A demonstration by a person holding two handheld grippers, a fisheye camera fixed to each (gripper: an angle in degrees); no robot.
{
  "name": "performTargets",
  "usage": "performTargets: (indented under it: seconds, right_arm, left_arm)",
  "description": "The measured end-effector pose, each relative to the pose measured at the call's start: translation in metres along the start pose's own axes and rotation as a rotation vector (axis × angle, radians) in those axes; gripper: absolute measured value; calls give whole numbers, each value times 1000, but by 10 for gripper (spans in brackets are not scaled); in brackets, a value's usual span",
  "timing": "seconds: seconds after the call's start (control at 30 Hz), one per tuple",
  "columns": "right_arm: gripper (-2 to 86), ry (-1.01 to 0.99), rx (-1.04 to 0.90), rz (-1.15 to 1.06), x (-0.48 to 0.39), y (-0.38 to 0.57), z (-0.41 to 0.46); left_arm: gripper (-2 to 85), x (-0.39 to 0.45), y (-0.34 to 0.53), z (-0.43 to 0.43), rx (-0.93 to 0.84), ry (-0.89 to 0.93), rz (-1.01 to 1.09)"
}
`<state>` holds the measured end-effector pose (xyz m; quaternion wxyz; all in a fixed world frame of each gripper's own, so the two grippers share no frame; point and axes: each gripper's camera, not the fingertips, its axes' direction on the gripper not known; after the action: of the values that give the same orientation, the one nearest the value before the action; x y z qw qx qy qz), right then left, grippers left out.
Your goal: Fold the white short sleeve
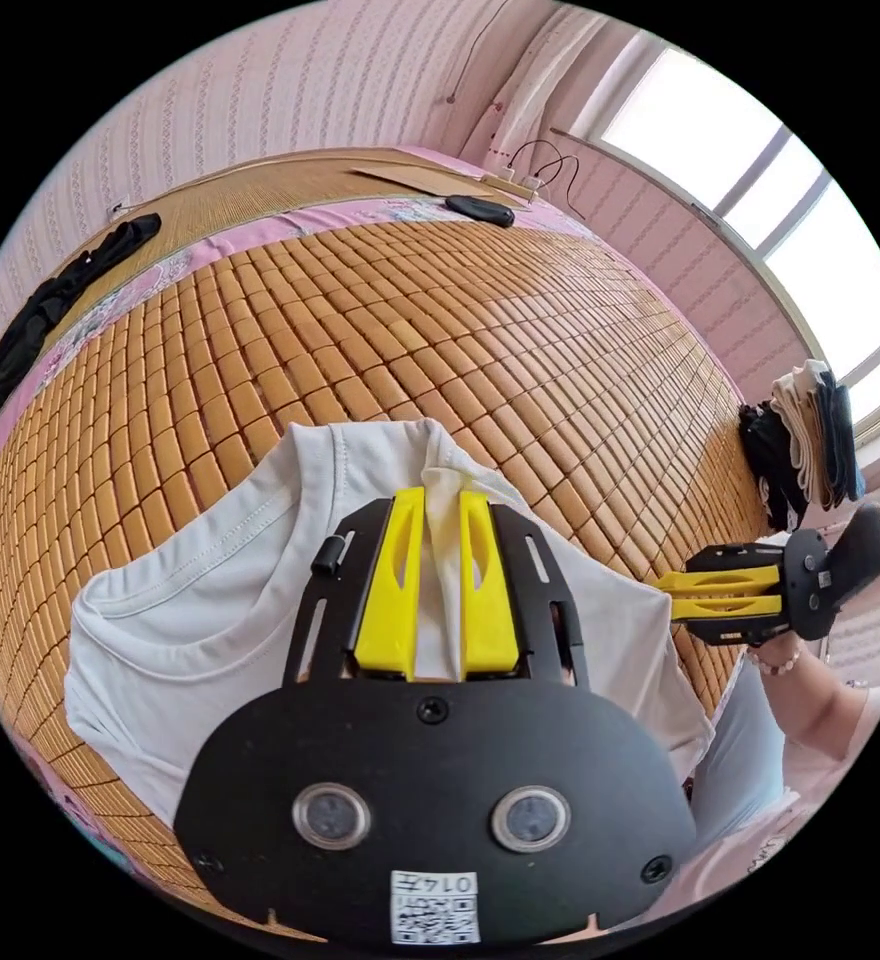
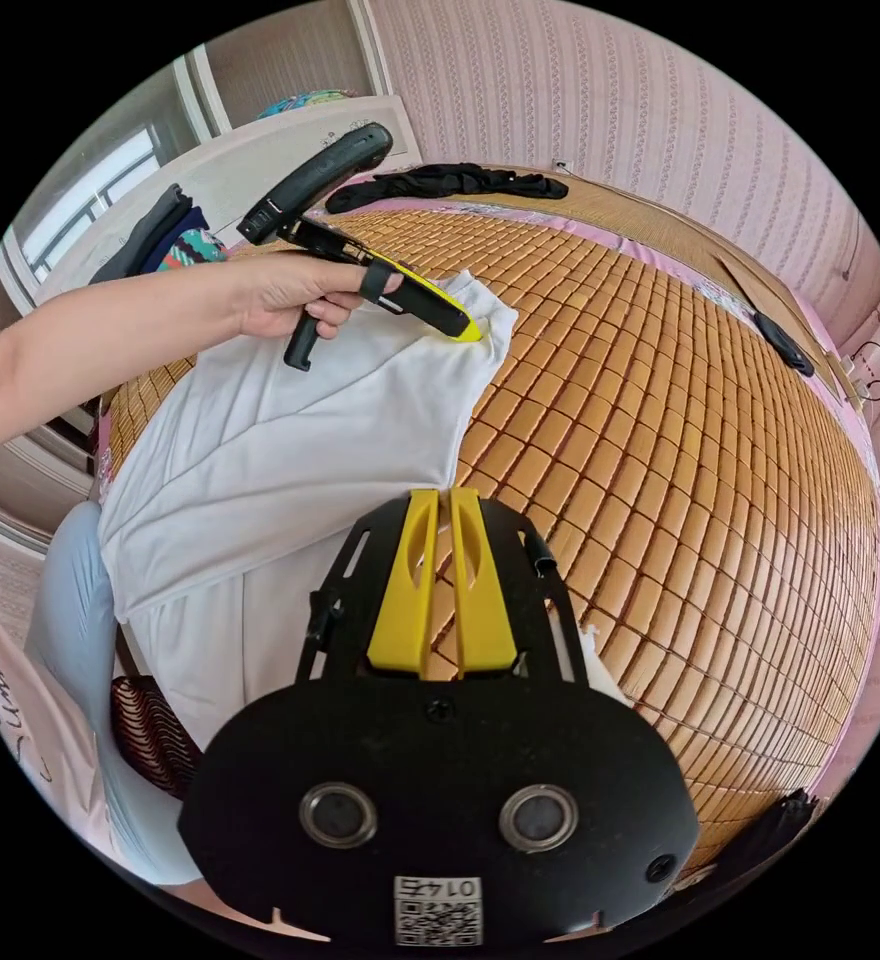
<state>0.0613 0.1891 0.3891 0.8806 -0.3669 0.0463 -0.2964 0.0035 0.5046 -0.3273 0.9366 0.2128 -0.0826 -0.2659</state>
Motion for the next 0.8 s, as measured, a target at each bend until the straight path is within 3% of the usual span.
performTargets:
  seconds: [0.17, 0.37, 0.57, 0.8]
  right_arm:
    - [16, -5, 6, 3, 15, -1, -10]
    - [24, -17, -16, 45, 35, -12, -13]
    - [49, 3, -77, 75, 53, -19, -34]
    - [37, 124, -106, 129, 75, -40, -73]
  left_arm:
    - [-5, 9, -16, -4, 2, 0, 73]
    - [43, -6, -20, -8, 21, 32, -5]
    - [79, -31, 3, -85, 211, 131, 49]
    - [75, -113, 106, -162, 195, -144, -111]
